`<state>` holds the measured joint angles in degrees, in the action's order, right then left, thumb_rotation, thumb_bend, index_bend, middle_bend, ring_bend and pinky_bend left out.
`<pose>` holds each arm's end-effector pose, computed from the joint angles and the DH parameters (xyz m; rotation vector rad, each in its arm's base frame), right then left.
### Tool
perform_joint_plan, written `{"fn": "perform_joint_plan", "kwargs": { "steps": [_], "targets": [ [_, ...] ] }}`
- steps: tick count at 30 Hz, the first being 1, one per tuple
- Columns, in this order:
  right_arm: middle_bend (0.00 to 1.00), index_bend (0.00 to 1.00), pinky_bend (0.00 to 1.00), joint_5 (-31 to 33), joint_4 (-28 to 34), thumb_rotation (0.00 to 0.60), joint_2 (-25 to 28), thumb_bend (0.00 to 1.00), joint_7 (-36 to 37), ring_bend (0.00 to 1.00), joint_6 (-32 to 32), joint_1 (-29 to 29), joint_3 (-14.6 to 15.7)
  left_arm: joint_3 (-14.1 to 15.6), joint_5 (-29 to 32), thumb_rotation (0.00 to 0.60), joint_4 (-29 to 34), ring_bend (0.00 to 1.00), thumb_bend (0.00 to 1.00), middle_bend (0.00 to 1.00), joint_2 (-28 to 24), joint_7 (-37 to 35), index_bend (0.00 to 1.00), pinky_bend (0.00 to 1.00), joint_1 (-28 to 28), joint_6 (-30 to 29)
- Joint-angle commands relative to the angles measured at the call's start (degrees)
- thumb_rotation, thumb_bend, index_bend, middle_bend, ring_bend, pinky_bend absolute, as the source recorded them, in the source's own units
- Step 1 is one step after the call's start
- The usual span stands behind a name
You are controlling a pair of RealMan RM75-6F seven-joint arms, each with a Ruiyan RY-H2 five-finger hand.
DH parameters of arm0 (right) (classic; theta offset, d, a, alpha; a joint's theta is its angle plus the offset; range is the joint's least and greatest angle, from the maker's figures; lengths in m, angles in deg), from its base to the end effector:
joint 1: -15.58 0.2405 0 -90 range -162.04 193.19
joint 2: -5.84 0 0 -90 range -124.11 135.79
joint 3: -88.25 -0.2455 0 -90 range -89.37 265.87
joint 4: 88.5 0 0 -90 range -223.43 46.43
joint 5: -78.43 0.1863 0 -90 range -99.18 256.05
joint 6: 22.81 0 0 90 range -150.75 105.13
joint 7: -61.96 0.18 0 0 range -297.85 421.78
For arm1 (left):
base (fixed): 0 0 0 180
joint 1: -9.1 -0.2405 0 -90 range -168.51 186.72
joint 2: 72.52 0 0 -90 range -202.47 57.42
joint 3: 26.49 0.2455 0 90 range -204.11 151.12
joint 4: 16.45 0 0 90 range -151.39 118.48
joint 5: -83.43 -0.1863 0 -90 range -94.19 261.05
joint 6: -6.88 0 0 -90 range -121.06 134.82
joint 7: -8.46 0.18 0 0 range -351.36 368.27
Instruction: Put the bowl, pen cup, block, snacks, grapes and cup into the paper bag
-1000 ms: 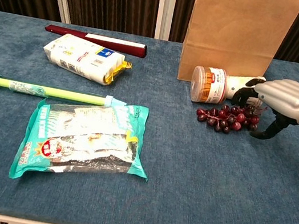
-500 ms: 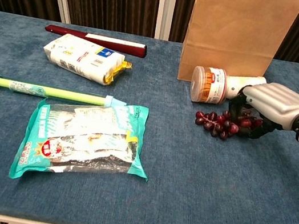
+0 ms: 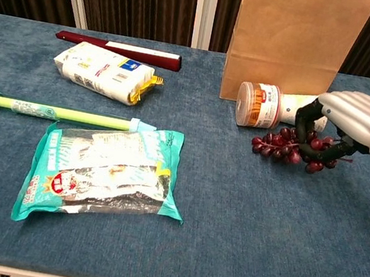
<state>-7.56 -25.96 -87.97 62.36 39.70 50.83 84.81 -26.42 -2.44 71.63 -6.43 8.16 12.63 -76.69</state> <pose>-0.1973 -0.3513 -0.0081 1.8955 -0.7933 0.9750 -0.3145 0.1979 0.1596 -1.4187 -0.9476 -0.8121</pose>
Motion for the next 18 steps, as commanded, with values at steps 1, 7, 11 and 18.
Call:
{"fn": "perform_joint_plan", "kwargs": {
  "steps": [1,7,11,18],
  "targets": [
    [0.64,0.70,0.28,-2.13,4.09,0.600,3.11,0.45,1.42,0.30,4.03,-0.80,-0.45,0.01,-0.02,0.600,0.09,0.15,0.00,0.20,-0.13,0.07,0.27,0.11,-0.05,-0.07],
    [0.64,0.70,0.28,-5.37,15.81,0.600,11.95,0.46,1.72,0.30,12.76,-1.52,-4.21,-0.14,-0.15,0.600,0.57,0.15,0.00,0.20,-0.49,0.47,0.27,0.11,-0.06,-0.38],
    [0.64,0.70,0.28,-4.91,22.27,0.600,17.78,0.46,0.22,0.30,16.07,-1.44,-8.52,-0.21,-0.35,0.600,0.98,0.15,0.00,0.20,-0.73,0.78,0.27,0.11,-0.01,-0.55],
    [0.64,0.70,0.28,1.97,28.19,0.600,25.44,0.46,-0.95,0.30,17.43,-1.04,-17.18,-0.14,-0.36,0.600,1.35,0.15,0.00,0.20,-1.11,0.82,0.27,0.11,-0.21,-0.77]
  ]
}}
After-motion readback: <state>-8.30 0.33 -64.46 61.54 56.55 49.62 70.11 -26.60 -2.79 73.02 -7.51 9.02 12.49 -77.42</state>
